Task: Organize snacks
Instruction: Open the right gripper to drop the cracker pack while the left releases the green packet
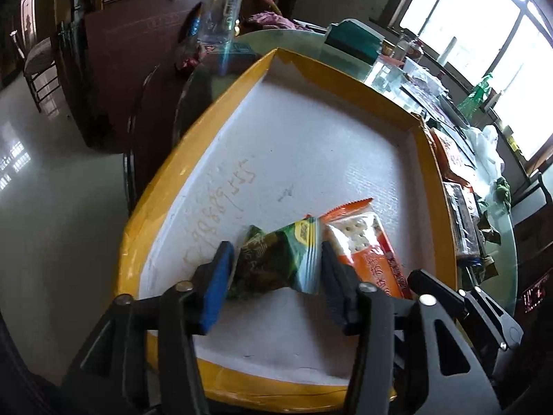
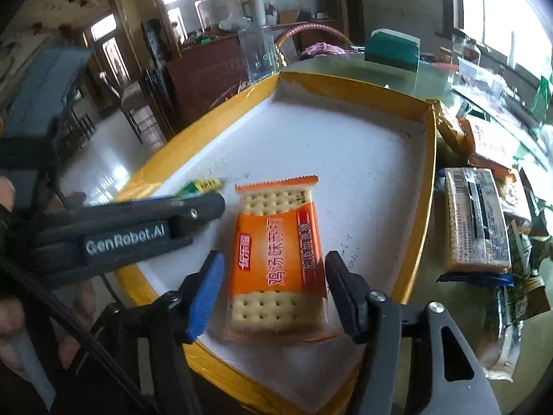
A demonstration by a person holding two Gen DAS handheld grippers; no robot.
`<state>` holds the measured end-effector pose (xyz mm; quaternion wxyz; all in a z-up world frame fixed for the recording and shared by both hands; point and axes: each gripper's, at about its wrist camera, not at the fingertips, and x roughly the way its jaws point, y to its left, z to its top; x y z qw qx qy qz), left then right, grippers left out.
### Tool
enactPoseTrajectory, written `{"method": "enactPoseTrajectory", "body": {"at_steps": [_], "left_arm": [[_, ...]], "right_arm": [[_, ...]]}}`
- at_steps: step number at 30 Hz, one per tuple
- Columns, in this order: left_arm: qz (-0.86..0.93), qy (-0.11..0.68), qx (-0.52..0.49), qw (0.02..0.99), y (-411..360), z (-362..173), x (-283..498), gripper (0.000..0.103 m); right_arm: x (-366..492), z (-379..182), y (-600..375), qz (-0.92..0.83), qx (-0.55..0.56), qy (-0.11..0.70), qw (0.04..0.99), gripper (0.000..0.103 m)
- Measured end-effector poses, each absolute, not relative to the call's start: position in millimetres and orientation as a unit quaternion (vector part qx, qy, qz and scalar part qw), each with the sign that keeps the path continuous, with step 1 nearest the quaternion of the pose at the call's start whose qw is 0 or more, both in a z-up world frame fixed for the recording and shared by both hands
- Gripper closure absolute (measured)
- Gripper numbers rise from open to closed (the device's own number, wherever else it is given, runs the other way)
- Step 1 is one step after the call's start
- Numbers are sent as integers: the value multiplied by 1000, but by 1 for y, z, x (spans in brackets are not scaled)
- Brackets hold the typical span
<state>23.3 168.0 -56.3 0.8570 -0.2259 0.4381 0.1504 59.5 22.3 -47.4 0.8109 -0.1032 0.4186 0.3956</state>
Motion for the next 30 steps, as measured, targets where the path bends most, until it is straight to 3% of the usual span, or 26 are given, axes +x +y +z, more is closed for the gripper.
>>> {"method": "enactPoseTrajectory", "body": {"at_steps": [5,7,17,30], "left_arm": [[152,411,-221,871,156,-47,17,23],[155,395,-229,876,155,-42,14,22],[100,353,-194,910,105,-6,18,17],[5,361,-162,918,41,10,39,17]], "right_arm": [[62,-37,-1,407,-50,410,815,32],[63,-33,-13,406,-25,406,818,28],[67,-16,-79,364,51,376,851,28],[83,-18,-164,295,112,388,866,28]]}}
